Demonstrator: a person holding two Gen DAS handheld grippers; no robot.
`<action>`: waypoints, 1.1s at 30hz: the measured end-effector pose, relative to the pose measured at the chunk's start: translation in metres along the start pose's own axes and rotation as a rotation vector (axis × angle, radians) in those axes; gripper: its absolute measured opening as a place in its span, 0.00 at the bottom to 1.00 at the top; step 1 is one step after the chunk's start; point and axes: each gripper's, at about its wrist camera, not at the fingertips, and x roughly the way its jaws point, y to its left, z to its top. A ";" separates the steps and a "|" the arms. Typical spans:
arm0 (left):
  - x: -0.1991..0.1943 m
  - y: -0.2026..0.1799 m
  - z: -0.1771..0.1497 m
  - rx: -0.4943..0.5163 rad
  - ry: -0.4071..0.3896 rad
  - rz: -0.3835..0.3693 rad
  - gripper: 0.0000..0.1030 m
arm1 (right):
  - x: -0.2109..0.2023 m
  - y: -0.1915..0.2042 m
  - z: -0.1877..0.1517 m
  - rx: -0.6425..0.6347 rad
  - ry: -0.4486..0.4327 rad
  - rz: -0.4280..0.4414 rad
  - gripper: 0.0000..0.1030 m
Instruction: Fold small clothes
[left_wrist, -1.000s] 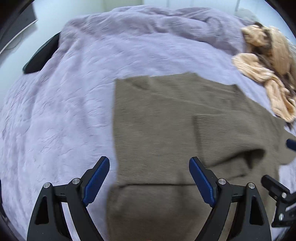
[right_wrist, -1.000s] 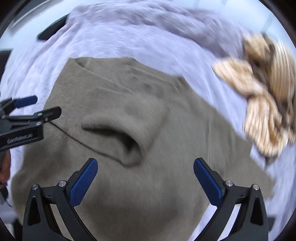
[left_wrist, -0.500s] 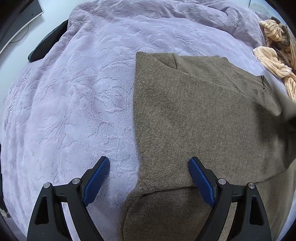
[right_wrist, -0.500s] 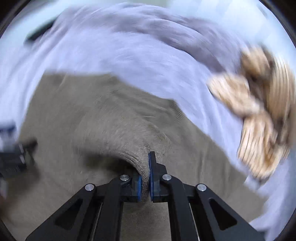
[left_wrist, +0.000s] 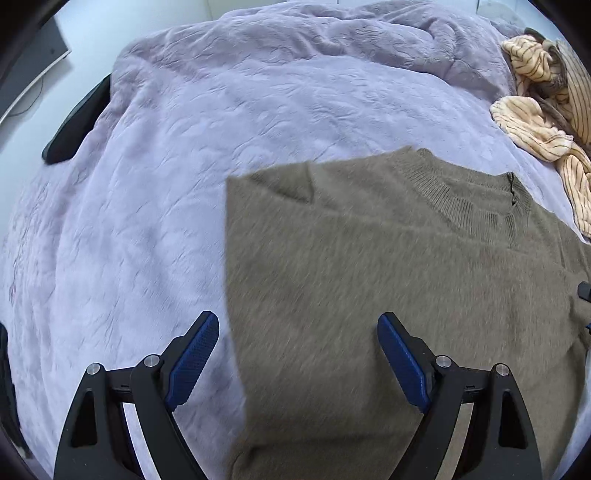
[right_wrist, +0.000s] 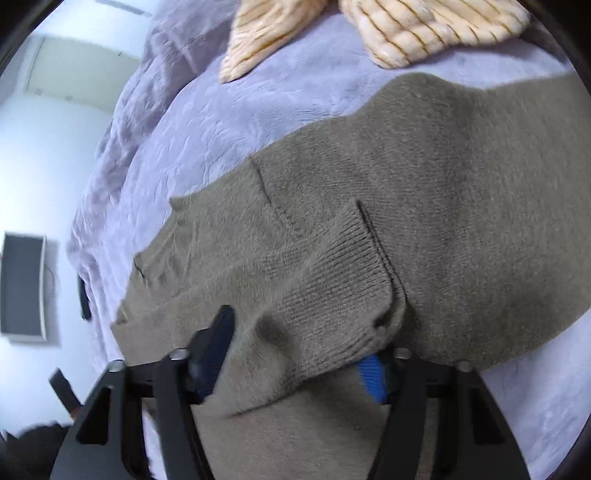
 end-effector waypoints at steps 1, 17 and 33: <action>0.002 -0.005 0.004 0.009 -0.010 0.004 0.86 | 0.002 0.001 0.006 0.010 0.009 0.012 0.08; 0.015 -0.005 0.003 0.014 0.042 0.064 0.92 | -0.007 -0.034 0.014 -0.025 -0.001 0.036 0.22; -0.026 -0.108 -0.052 0.143 0.208 -0.141 0.91 | -0.074 -0.122 -0.057 0.124 0.058 0.058 0.43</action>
